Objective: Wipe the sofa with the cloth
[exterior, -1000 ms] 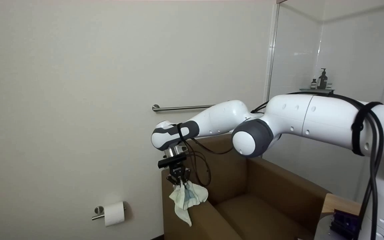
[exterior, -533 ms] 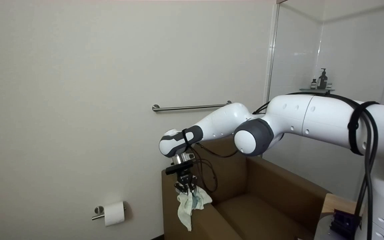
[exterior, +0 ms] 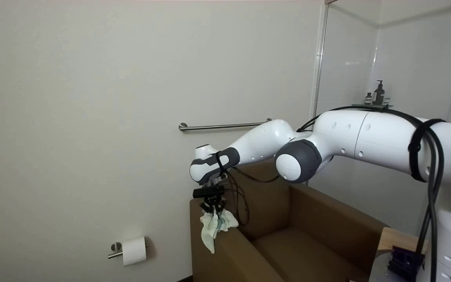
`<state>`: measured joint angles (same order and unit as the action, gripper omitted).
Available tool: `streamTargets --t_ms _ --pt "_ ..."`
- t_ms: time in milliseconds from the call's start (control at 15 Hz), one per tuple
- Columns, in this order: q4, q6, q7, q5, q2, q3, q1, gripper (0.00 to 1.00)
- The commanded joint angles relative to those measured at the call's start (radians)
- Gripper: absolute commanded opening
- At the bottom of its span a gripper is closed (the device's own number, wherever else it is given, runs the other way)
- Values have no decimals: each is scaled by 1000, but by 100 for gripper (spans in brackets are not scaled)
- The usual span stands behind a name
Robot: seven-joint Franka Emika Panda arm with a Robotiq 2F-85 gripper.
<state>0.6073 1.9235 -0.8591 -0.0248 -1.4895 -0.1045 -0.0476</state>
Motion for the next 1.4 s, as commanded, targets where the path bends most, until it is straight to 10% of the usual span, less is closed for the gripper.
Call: streamTargets --t_ms 0,333,733,867,1333 --pt "30 180 -65 48 -1 -47 27 8" --pt "51 279 -192 145 -6 -141 72 8" --pt "27 237 -152 113 -6 -85 37 8" --pt "20 211 -139 101 -6 -69 26 39" --pt "-51 34 -38 49 -4 12 -11 82"
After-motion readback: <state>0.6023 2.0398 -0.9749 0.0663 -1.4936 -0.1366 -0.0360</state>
